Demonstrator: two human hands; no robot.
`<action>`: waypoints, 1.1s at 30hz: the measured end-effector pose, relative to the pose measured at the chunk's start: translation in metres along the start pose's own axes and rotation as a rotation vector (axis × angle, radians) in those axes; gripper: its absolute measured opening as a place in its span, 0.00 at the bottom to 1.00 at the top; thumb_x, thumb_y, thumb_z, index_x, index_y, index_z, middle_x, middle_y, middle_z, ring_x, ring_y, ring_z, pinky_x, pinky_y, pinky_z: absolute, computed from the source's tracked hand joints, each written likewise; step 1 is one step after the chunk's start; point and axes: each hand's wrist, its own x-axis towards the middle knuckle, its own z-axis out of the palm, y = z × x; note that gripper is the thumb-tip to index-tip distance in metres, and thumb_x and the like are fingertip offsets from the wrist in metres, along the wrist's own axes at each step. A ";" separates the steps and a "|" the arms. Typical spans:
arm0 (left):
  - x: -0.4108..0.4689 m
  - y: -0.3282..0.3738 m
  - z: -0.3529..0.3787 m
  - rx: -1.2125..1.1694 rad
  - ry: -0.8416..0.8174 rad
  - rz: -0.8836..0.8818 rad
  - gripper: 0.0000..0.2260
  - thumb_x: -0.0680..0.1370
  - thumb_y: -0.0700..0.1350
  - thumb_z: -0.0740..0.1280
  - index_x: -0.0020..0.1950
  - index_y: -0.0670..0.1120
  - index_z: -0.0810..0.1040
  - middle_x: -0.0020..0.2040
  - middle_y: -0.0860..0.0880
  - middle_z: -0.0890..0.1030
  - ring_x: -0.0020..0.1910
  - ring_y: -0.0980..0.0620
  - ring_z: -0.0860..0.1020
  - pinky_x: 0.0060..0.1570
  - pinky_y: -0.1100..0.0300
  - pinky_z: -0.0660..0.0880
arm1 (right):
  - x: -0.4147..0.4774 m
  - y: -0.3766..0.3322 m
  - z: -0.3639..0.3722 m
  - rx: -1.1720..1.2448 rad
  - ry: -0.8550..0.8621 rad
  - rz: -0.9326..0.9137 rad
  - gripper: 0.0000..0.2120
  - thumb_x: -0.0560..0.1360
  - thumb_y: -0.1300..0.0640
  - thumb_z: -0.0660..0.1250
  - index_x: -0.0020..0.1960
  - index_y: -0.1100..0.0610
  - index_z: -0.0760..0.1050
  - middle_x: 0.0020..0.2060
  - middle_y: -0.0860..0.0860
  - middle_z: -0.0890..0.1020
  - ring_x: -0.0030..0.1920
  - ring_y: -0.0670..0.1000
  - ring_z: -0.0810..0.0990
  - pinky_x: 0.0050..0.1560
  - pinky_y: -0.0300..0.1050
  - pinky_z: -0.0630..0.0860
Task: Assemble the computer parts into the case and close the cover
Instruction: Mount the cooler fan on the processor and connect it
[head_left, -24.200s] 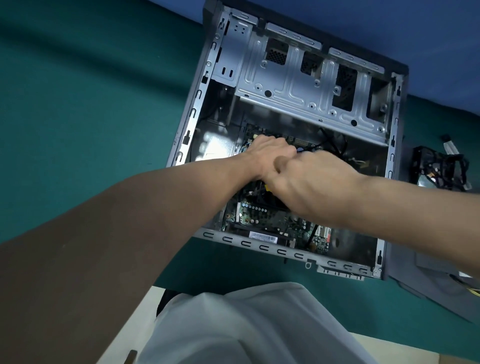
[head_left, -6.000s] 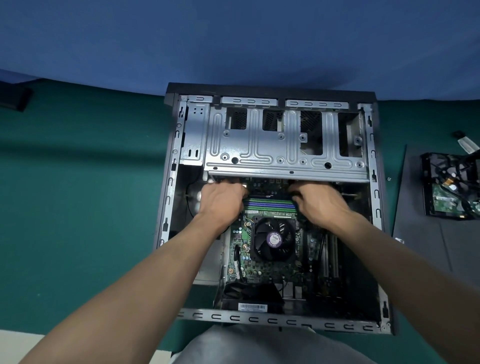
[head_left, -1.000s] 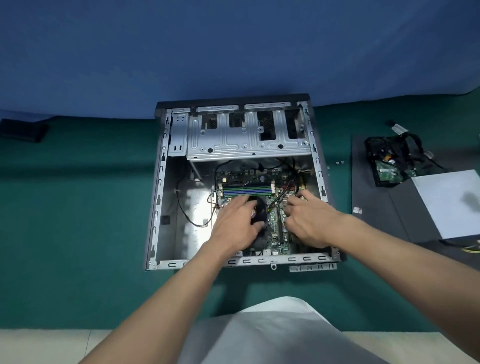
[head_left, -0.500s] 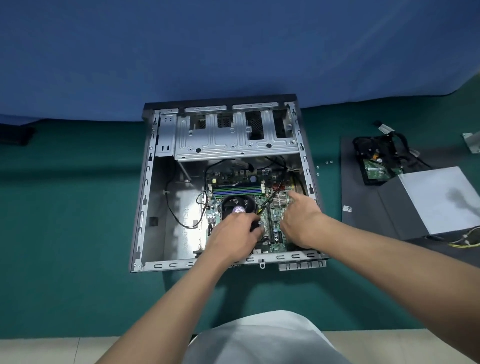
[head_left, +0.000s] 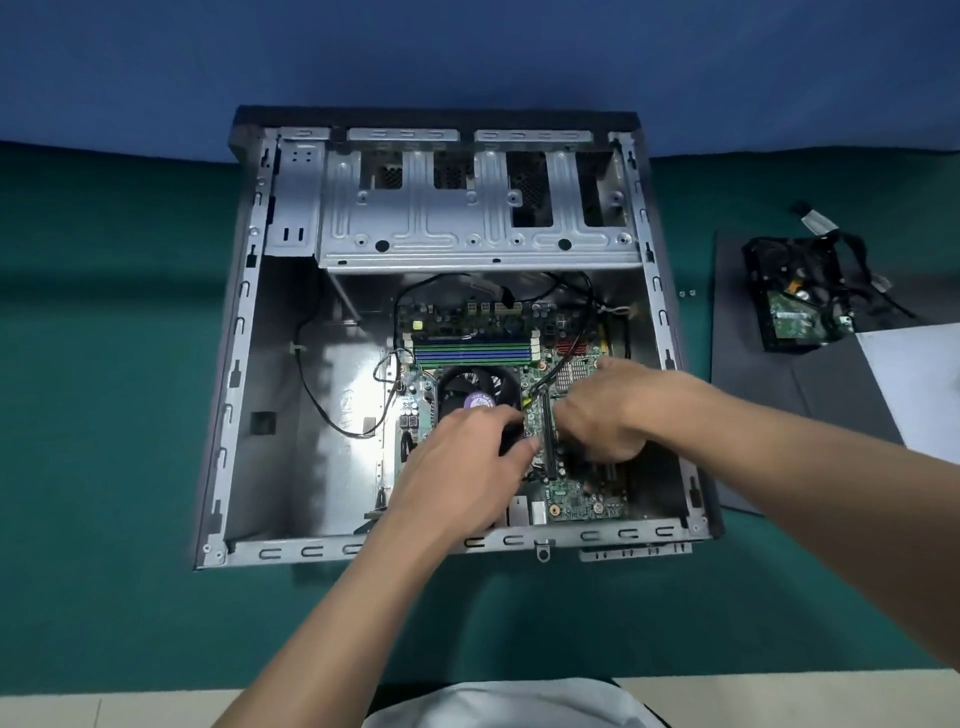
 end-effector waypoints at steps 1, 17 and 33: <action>0.001 -0.001 0.000 -0.005 0.002 -0.003 0.18 0.79 0.58 0.61 0.66 0.54 0.75 0.60 0.51 0.79 0.58 0.50 0.75 0.58 0.48 0.74 | -0.001 0.002 -0.005 0.029 0.034 -0.017 0.02 0.78 0.57 0.62 0.51 0.54 0.71 0.40 0.46 0.72 0.54 0.51 0.74 0.71 0.58 0.60; 0.024 0.026 -0.007 -0.138 -0.309 0.172 0.04 0.72 0.50 0.75 0.44 0.52 0.85 0.38 0.52 0.84 0.41 0.51 0.81 0.48 0.60 0.76 | -0.054 0.031 0.001 0.383 0.477 -0.125 0.05 0.76 0.45 0.66 0.44 0.42 0.79 0.44 0.38 0.80 0.56 0.39 0.64 0.67 0.55 0.44; 0.050 0.049 0.020 0.036 -0.453 0.148 0.03 0.75 0.34 0.70 0.45 0.40 0.81 0.41 0.45 0.82 0.41 0.50 0.82 0.46 0.55 0.80 | -0.033 0.003 0.057 1.300 1.274 0.662 0.22 0.82 0.46 0.51 0.68 0.60 0.66 0.60 0.54 0.74 0.63 0.53 0.64 0.59 0.45 0.63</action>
